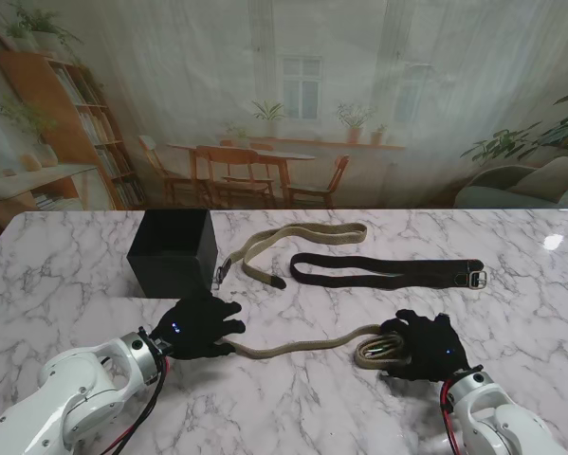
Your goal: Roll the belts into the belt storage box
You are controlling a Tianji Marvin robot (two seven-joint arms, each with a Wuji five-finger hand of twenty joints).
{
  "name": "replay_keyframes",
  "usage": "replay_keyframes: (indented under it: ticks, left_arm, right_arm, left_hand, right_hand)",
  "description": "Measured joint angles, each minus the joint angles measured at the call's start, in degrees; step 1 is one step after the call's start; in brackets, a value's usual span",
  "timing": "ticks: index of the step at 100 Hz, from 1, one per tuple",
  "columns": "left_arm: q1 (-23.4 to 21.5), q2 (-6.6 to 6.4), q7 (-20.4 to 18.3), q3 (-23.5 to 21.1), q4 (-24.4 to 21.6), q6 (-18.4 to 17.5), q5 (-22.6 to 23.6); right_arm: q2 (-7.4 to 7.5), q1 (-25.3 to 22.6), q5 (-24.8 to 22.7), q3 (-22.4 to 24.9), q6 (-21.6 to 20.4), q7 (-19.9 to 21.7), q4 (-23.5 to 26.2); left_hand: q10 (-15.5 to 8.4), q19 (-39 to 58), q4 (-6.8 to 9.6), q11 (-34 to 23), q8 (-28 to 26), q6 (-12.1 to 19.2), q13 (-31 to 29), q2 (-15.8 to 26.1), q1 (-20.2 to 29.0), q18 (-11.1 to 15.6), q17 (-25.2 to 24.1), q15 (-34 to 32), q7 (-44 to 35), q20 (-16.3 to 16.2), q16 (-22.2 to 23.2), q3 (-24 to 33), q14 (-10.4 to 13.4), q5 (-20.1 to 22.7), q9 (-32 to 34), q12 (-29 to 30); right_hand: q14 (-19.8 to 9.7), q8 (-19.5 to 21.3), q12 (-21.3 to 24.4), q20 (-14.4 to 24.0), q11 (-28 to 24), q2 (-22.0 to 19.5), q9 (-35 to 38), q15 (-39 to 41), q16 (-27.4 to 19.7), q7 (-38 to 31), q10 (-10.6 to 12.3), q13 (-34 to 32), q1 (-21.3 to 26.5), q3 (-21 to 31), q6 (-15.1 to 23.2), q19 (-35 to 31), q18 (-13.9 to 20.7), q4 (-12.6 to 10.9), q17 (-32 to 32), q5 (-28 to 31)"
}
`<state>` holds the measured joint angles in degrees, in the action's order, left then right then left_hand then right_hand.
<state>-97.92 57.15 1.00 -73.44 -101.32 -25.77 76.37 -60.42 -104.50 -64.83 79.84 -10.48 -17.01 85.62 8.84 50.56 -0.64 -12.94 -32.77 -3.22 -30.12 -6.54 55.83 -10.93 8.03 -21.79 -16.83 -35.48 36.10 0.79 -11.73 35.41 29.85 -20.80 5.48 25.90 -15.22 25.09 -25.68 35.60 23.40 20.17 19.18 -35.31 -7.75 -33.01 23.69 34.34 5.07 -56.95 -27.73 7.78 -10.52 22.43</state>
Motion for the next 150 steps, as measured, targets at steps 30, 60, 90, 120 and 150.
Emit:
replay_keyframes:
  ticks: [30,60,90,120,150]
  left_arm:
    - [0.0,0.00,0.3,-0.1,0.1,0.0,0.1]
    - [0.0,0.00,0.5,-0.1,0.1,0.0,0.2]
    - [0.0,-0.01,0.6,-0.1,0.2,0.0,0.3]
    - [0.0,-0.01,0.6,0.0,0.2,0.0,0.3]
    - [0.0,-0.01,1.0,0.0,0.3,0.0,0.4]
  right_arm:
    - [0.17,0.1,0.2,-0.5,0.0,-0.3,0.3]
    - [-0.32,1.5,3.0,-1.9,0.7,-2.9,-1.4]
    - [-0.71,2.1,4.3,-2.5,1.2,-3.5,-2.2]
    - [-0.81,2.7,4.0,-3.2,-0.2,-6.6,-3.9]
    - [-0.66,3.6,2.6,-3.8,-1.1,-8.8,-5.3]
  left_hand:
    - [0.0,0.0,0.00,0.0,0.0,0.0,0.0,0.0,0.0,0.0,0.0,0.0,0.0,0.0,0.0,0.0,0.0,0.0,0.0,0.0]
    - [0.0,0.0,0.00,0.0,0.0,0.0,0.0,0.0,0.0,0.0,-0.2,0.0,0.0,0.0,0.0,0.0,0.0,0.0,0.0,0.0]
    - [0.0,-0.7,0.00,0.0,0.0,0.0,0.0,0.0,0.0,-0.1,-0.5,0.0,0.0,0.0,0.0,0.0,0.0,0.0,0.0,0.0]
    - [0.0,-0.7,0.00,0.0,0.0,0.0,0.0,0.0,0.0,-0.1,-0.6,0.0,0.0,0.0,0.0,0.0,0.0,0.0,0.0,0.0]
    - [0.0,-0.7,0.00,0.0,0.0,0.0,0.0,0.0,0.0,-0.1,-0.6,0.0,0.0,0.0,0.0,0.0,0.0,0.0,0.0,0.0]
  right_hand:
    - [0.7,4.6,0.0,0.0,-0.1,-0.6,-1.1,-0.1,-0.4,-7.8,-0.7,1.7,1.5,-1.4,9.6,0.1,0.0,-1.3,0.6,9.4]
    - [3.6,-9.2,0.7,-2.2,0.7,-0.3,12.3,-2.9,-3.5,-20.3,-0.8,-3.8,0.5,11.6,8.1,0.1,0.0,9.2,-2.8,18.2]
    - [0.1,-5.0,-0.1,-4.1,0.7,1.4,33.3,-2.9,-3.0,-24.1,4.2,-16.4,2.1,12.3,6.9,0.1,0.1,9.3,-6.8,17.4]
    - [-4.1,-5.1,-6.3,-2.7,-5.1,1.4,41.1,1.1,2.7,-25.8,6.8,-23.9,4.6,13.8,8.4,-4.7,3.0,9.3,-11.7,10.8]
    - [-1.8,-10.1,-7.0,-0.6,-9.4,-2.7,51.2,6.6,6.1,-3.3,4.2,-32.2,4.6,16.4,15.8,-7.6,3.9,4.4,-16.4,-6.8]
